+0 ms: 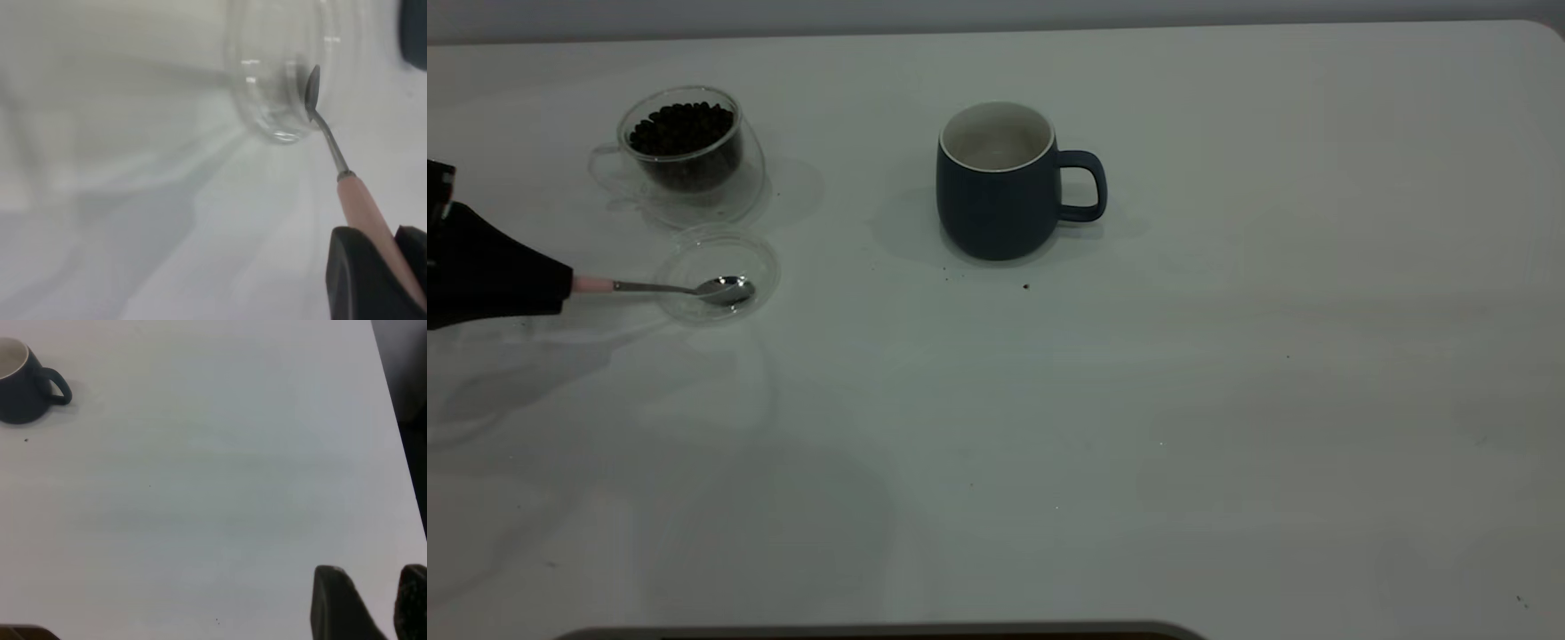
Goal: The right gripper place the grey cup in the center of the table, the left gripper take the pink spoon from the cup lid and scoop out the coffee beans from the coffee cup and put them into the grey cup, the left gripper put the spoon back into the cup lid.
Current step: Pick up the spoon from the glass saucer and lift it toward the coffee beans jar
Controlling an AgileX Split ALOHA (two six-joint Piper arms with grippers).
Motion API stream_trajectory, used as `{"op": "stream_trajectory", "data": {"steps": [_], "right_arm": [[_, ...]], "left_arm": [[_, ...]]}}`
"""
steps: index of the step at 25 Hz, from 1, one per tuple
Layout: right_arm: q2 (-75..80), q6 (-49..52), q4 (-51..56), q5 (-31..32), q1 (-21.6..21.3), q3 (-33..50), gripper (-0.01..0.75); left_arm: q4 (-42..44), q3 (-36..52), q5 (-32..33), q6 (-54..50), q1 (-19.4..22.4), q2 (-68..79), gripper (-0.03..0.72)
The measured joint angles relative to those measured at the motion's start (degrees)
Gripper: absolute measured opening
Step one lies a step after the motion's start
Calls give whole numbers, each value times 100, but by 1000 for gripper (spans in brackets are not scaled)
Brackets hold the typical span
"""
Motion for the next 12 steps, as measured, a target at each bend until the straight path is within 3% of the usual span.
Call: {"op": "stream_trajectory", "data": {"steps": [12], "right_arm": [[0, 0, 0, 0, 0, 0, 244]], "left_arm": [[-123, -33, 263, 93, 0, -935, 123]]}}
